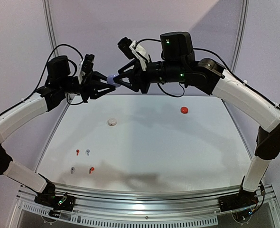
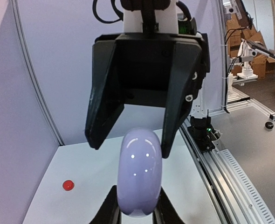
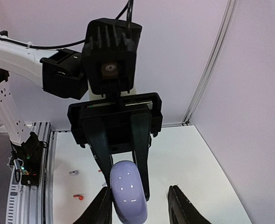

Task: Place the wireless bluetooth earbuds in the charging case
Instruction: Pass from the right arm to the left, then open the charging case, then pass from the left arm to the right

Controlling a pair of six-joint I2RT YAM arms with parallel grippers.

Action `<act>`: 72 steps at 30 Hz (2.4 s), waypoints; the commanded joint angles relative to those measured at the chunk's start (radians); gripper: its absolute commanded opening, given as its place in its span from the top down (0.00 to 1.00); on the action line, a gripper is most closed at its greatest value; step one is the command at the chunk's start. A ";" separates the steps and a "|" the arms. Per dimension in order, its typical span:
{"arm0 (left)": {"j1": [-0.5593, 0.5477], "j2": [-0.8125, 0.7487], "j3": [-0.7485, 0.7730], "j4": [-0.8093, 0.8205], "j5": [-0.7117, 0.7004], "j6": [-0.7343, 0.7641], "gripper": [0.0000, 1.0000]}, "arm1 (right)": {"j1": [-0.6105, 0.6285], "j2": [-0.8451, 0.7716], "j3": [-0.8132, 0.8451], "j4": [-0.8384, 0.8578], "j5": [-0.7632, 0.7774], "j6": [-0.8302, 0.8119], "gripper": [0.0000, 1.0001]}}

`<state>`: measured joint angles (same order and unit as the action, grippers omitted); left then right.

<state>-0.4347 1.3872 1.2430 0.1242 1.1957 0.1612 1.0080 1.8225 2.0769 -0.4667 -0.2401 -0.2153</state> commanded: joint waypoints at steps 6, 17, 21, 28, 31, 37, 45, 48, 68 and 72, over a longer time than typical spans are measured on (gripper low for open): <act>-0.026 -0.042 -0.013 -0.083 -0.002 0.225 1.00 | -0.002 0.040 -0.013 0.032 0.135 0.022 0.56; -0.042 -0.068 -0.009 -0.246 -0.057 0.541 1.00 | -0.017 0.062 0.030 -0.015 0.187 0.045 0.57; -0.042 -0.081 -0.018 -0.223 -0.047 0.526 1.00 | -0.016 0.072 0.029 -0.029 0.177 0.047 0.57; -0.037 -0.074 -0.034 -0.192 -0.063 0.352 1.00 | -0.024 0.064 0.026 -0.015 0.149 0.067 0.56; -0.028 -0.068 -0.054 -0.172 -0.085 0.222 1.00 | -0.039 0.041 0.023 0.024 0.071 0.117 0.54; -0.010 -0.074 -0.095 -0.091 -0.100 0.081 1.00 | -0.065 -0.009 -0.025 0.157 -0.058 0.236 0.46; 0.017 -0.092 -0.139 0.112 -0.082 -0.144 1.00 | -0.110 -0.089 -0.200 0.251 -0.224 0.328 0.29; 0.023 -0.096 -0.165 0.280 -0.060 -0.283 1.00 | -0.112 -0.114 -0.309 0.320 -0.242 0.342 0.33; 0.021 -0.064 -0.186 0.505 -0.063 -0.497 1.00 | -0.080 -0.064 -0.359 0.535 -0.300 0.385 0.57; 0.021 -0.062 -0.186 0.511 -0.065 -0.496 1.00 | -0.072 -0.051 -0.338 0.527 -0.303 0.378 0.59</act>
<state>-0.4194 1.3163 1.0649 0.6037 1.1343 -0.3210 0.9222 1.7370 1.6993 0.0612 -0.5190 0.1593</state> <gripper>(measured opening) 0.208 0.419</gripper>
